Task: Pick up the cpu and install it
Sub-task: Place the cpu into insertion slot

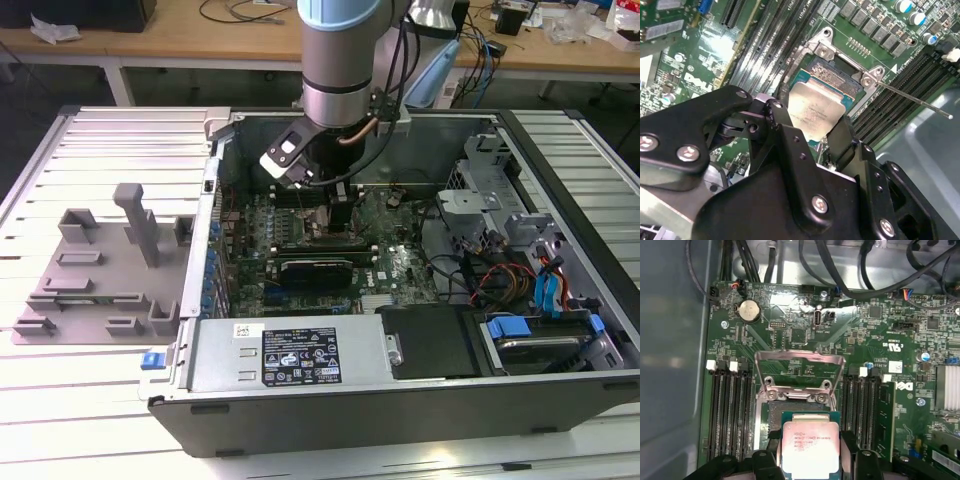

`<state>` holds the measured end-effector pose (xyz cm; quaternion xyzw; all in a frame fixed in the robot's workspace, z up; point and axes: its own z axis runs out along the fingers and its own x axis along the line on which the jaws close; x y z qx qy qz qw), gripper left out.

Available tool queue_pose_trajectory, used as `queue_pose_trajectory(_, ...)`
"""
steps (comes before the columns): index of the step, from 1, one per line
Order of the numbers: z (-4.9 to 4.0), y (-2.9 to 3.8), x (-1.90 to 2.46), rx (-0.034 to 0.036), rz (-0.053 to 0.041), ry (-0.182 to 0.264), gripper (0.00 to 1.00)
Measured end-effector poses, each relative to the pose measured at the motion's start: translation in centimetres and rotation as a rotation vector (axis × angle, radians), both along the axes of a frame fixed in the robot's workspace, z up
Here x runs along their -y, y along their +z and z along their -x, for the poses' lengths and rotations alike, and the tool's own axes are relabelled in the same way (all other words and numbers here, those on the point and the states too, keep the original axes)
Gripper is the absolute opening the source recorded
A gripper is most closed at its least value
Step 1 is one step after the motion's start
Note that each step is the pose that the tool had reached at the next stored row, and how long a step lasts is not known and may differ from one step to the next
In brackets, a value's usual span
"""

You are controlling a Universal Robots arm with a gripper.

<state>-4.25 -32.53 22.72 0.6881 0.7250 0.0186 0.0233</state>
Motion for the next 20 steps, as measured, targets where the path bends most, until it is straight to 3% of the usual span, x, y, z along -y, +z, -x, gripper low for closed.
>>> queue_pose_trajectory(6,0.01,-0.86,-0.21,-0.0035,0.0001,-0.006,0.55)
queue_pose_trajectory(11,0.00,-1.31,-0.80,-0.0045,-0.0020,-0.006,0.55)
queue_pose_trajectory(20,0.00,-2.42,-0.90,-0.0071,-0.0022,-0.035,0.55)
